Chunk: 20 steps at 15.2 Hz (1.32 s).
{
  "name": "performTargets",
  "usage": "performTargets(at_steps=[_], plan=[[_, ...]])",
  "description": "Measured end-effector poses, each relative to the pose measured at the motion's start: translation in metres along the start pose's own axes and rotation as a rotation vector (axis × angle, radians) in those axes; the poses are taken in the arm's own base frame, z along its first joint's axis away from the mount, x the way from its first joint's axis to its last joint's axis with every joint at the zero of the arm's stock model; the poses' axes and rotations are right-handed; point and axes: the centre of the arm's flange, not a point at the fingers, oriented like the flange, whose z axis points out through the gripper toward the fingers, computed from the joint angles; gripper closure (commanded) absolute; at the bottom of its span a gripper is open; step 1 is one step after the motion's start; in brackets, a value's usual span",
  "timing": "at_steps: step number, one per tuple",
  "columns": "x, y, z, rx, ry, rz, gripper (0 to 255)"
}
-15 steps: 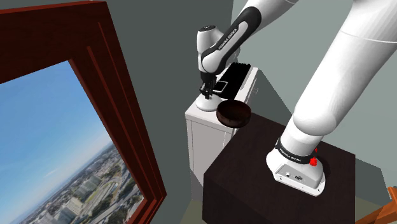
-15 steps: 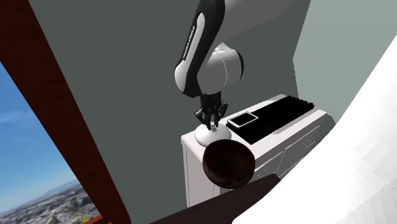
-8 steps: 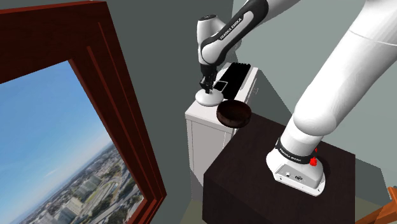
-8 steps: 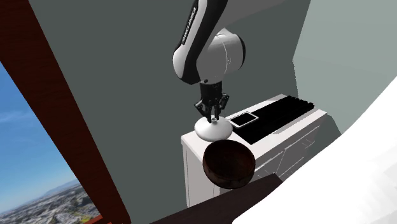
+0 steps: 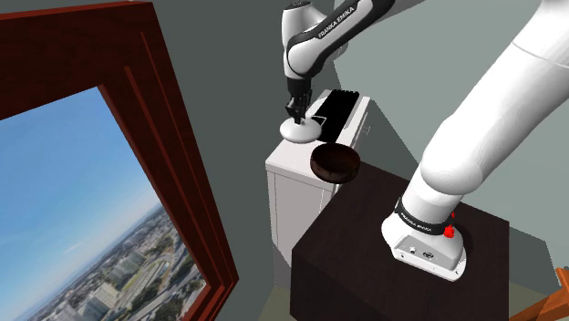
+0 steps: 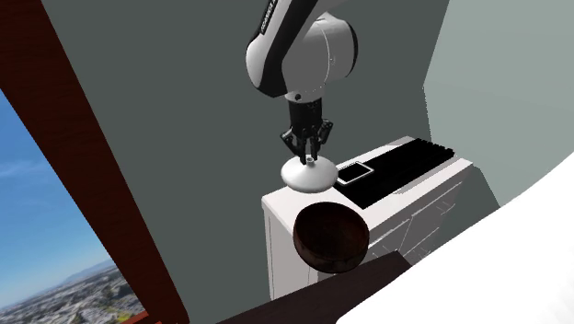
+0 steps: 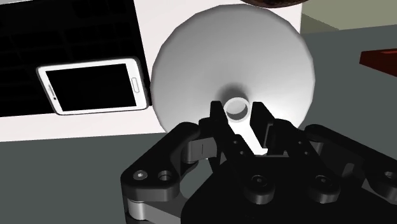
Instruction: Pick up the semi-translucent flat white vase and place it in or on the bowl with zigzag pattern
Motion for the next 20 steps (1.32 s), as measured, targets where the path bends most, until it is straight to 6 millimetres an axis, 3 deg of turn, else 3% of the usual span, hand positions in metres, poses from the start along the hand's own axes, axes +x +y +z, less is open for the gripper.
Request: performTargets(at_steps=[12,18,20], plan=[[0.0,0.008,-0.061,0.0,0.0,0.0,255],[-0.059,-0.004,-0.084,0.0,0.0,0.0,255],[-0.087,-0.008,-0.094,0.0,0.0,0.0,255]])
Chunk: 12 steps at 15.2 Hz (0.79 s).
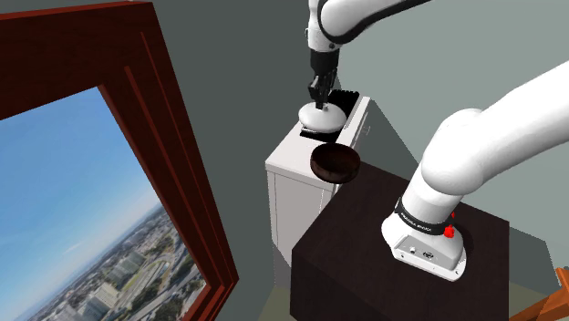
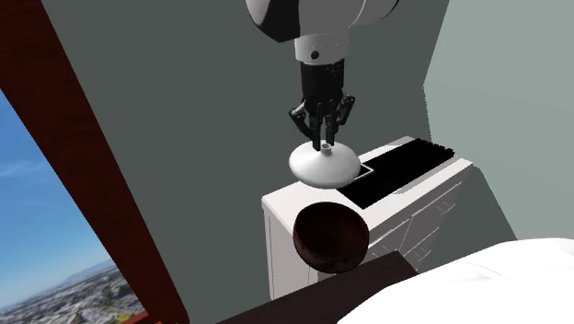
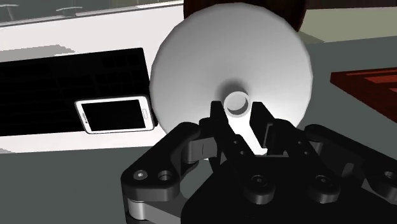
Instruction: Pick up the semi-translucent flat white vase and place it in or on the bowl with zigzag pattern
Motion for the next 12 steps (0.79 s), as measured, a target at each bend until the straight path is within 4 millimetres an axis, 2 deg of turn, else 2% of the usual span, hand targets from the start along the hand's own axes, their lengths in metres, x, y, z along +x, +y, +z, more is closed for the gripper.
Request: performTargets(at_steps=[5,6,12], plan=[[-0.061,-0.009,-0.022,0.0,0.002,0.0,255],[-0.068,-0.01,-0.019,0.0,0.0,0.0,255],[-0.075,-0.015,0.009,0.0,-0.001,0.0,255]])
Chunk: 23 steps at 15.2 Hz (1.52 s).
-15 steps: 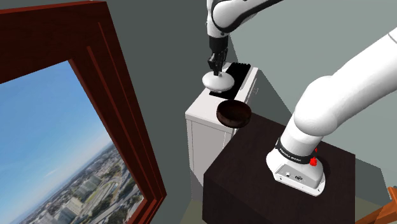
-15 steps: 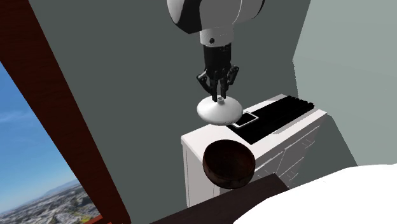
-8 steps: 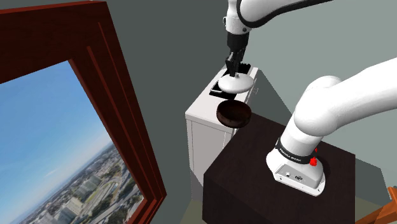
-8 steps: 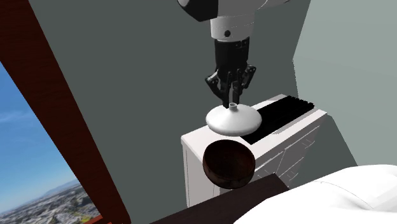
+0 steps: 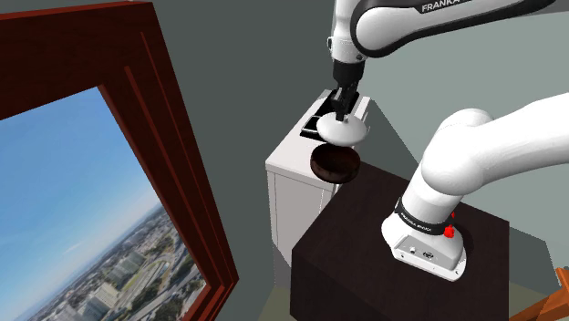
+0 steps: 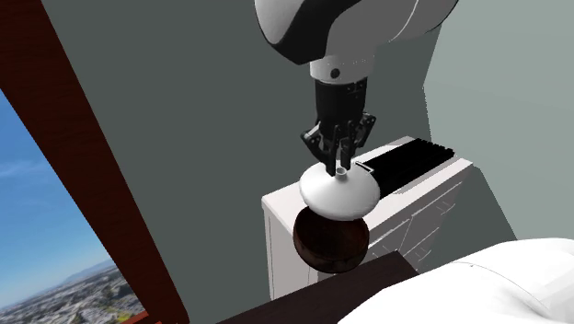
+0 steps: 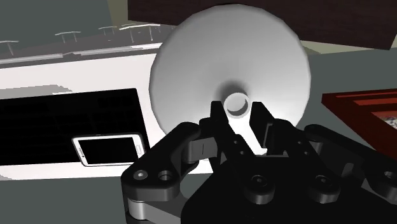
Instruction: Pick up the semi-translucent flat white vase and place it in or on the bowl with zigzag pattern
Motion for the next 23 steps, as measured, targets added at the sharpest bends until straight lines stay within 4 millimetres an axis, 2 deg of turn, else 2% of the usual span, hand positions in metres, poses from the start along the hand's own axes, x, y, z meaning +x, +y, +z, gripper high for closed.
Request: performTargets(at_steps=[15,22,23], plan=[[0.0,-0.01,0.079,0.0,0.0,0.0,255],[-0.001,-0.01,0.084,0.0,0.0,0.0,255],[-0.001,-0.01,0.084,0.0,0.0,0.0,0]])
